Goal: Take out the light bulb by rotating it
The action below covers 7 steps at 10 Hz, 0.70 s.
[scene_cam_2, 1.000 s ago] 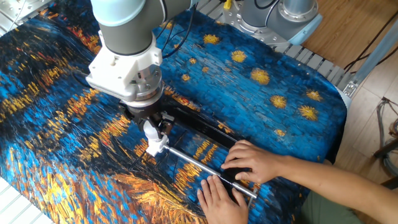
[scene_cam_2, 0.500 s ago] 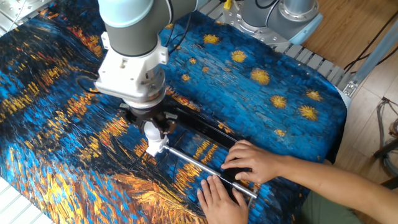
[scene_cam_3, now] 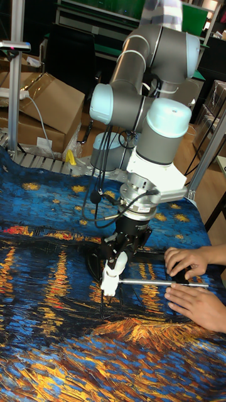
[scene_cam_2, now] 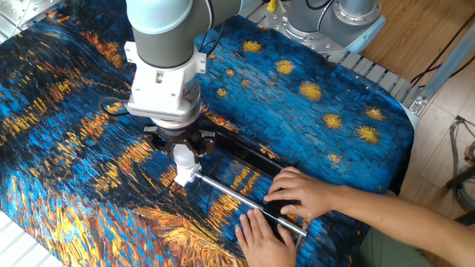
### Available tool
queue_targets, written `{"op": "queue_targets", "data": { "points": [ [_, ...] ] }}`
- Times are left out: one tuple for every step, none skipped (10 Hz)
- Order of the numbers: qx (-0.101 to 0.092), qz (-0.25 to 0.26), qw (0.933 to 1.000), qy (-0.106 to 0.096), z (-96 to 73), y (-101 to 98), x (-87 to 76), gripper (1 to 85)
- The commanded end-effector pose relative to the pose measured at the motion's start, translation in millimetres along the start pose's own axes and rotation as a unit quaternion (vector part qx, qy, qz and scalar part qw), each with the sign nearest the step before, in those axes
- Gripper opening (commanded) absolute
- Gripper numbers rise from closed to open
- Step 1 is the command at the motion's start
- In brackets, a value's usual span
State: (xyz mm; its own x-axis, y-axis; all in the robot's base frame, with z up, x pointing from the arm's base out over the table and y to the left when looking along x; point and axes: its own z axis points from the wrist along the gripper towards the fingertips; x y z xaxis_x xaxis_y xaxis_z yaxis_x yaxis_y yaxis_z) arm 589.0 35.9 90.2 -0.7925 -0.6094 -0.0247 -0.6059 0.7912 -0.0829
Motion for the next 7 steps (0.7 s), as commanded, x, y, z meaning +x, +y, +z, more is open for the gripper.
{"op": "queue_targets", "data": {
  "points": [
    [0.001,-0.063,0.9980,0.011,-5.9,0.8,0.7,13.7],
    [0.002,-0.086,0.9963,0.003,-4.8,0.4,-4.3,13.7],
    [0.006,-0.109,0.9940,-0.004,-3.1,-1.7,-8.3,13.7],
    [0.013,-0.121,0.9926,-0.006,-1.9,-5.2,-9.5,13.7],
    [0.017,-0.130,0.9913,-0.009,-1.0,-7.2,-10.6,13.7],
    [0.022,-0.142,0.9895,-0.009,-1.0,-9.7,-11.1,13.7],
    [0.024,-0.150,0.9883,-0.009,-1.2,-10.5,-11.4,13.3]
  ]
}}
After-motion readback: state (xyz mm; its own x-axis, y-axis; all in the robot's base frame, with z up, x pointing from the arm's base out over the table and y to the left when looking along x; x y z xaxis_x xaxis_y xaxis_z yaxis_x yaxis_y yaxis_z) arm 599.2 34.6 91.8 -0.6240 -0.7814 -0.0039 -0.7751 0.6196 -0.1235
